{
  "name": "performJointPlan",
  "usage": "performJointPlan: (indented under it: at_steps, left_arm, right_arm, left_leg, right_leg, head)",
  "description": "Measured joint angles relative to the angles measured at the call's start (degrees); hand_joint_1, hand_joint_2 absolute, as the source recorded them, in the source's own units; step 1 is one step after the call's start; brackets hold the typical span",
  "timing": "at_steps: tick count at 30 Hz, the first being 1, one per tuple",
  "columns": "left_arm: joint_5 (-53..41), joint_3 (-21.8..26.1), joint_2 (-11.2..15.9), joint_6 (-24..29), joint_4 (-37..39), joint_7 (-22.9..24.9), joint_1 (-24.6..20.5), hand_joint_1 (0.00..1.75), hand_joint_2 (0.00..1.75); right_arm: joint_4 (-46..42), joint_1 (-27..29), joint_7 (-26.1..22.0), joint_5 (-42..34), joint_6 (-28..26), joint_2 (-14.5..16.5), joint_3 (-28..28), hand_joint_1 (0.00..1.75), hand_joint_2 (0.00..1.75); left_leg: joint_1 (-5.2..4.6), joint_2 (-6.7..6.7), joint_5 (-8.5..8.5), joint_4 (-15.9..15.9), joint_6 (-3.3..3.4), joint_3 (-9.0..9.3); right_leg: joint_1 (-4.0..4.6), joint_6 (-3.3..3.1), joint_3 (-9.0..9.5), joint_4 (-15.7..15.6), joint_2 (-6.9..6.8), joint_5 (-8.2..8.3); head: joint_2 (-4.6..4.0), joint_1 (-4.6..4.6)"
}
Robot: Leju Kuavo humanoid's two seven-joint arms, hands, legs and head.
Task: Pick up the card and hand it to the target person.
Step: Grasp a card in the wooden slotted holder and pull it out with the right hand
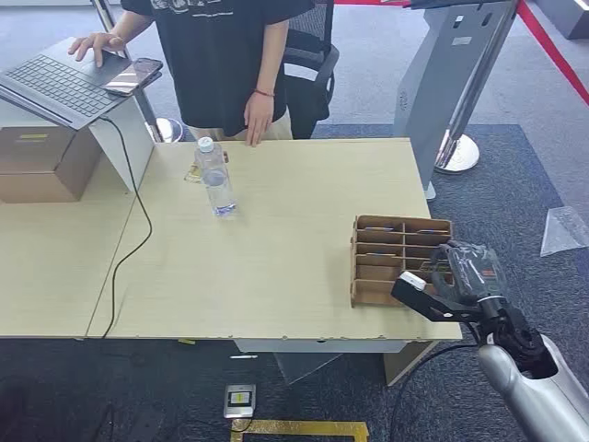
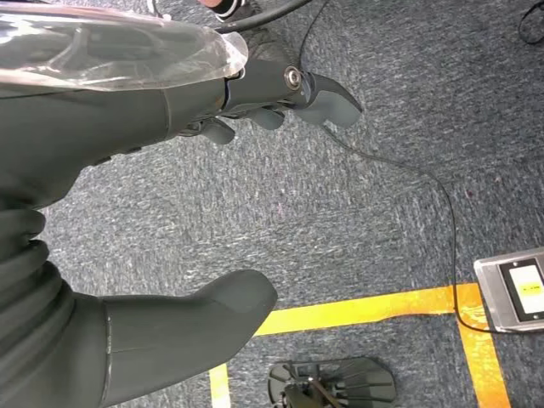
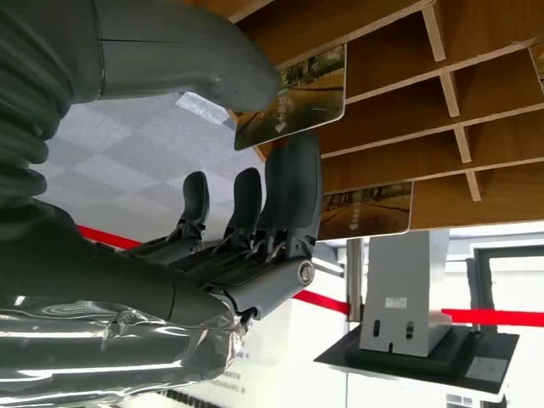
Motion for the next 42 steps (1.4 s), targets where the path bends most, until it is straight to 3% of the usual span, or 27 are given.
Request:
performJointPlan:
  at_steps: [42]
  left_arm:
    - [0.37, -0.10, -0.28, -0.37, 0.00, -0.44, 0.00, 0.00, 1.75]
  right_arm:
    - [3.05, -3.44, -1.34, 0.26, 0.15, 0.16, 1.04, 0.88, 1.75]
  left_leg:
    - [0.00, -0.01, 0.00, 0.00, 0.00, -0.01]
  right_leg:
    - [0.00, 0.00, 0.00, 0.00, 0.00, 0.00]
  head:
    - [0.00, 0.01]
